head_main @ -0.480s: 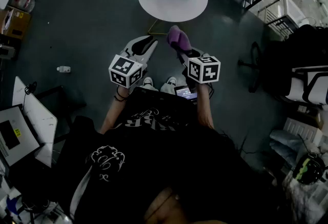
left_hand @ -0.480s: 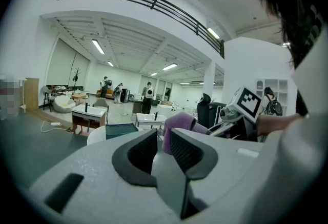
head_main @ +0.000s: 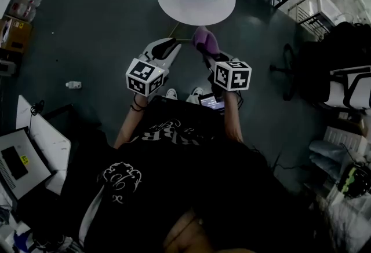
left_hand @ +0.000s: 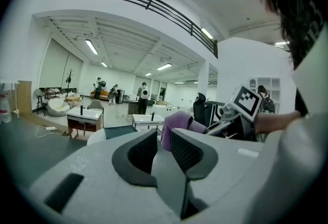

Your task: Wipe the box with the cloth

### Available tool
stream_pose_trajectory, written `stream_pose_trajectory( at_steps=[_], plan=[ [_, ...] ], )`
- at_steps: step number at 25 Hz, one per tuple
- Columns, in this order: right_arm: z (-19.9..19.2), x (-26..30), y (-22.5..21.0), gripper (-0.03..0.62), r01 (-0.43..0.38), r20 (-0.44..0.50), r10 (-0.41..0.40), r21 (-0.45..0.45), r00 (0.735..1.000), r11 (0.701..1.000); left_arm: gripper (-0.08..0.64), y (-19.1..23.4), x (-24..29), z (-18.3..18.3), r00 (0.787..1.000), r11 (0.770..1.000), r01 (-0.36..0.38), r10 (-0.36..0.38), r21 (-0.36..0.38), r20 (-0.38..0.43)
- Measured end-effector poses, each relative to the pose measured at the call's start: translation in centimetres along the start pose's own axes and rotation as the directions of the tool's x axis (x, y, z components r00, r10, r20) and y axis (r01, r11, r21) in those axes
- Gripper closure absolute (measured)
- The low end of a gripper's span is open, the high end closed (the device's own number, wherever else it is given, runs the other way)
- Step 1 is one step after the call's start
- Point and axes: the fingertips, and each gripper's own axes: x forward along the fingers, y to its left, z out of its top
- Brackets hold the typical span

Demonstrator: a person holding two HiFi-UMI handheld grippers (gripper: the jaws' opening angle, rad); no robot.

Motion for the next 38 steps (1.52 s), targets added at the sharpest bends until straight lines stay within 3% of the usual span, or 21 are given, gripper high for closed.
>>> stream_pose_trajectory(
  at_steps=[10,15,22,30,38],
  plan=[
    [1.1,3.6,1.5,0.506,0.029,-0.002,-0.029,0.006,1.000,1.000,0.482,4.4,-1.1,-0.3,1.000,0.998,0.001,0.001,0.063,-0.025],
    [1.5,4.8,0.5,0.506,0.048,-0.032,-0.047,0.008,0.998,0.999,0.482,6.3,-0.2,-0.5,0.999,0.999,-0.001,0.002,0.047,-0.036],
    [4.0,7.5,-3.8,0.506,0.039,-0.050,-0.038,0.020,0.998,0.999,0.482,7.9,4.1,-0.3,0.998,0.999,-0.005,0.008,0.039,-0.065],
    [10.2,12.9,-10.5,0.506,-0.016,-0.087,0.014,-0.021,0.996,1.000,0.482,13.0,12.2,1.5,0.994,0.996,-0.086,0.087,0.012,-0.064],
    [15.3,17.0,-17.4,0.506,-0.078,-0.130,0.073,-0.031,0.989,0.996,0.482,15.4,20.3,3.2,0.986,0.989,-0.145,0.144,-0.005,-0.090]
  ],
)
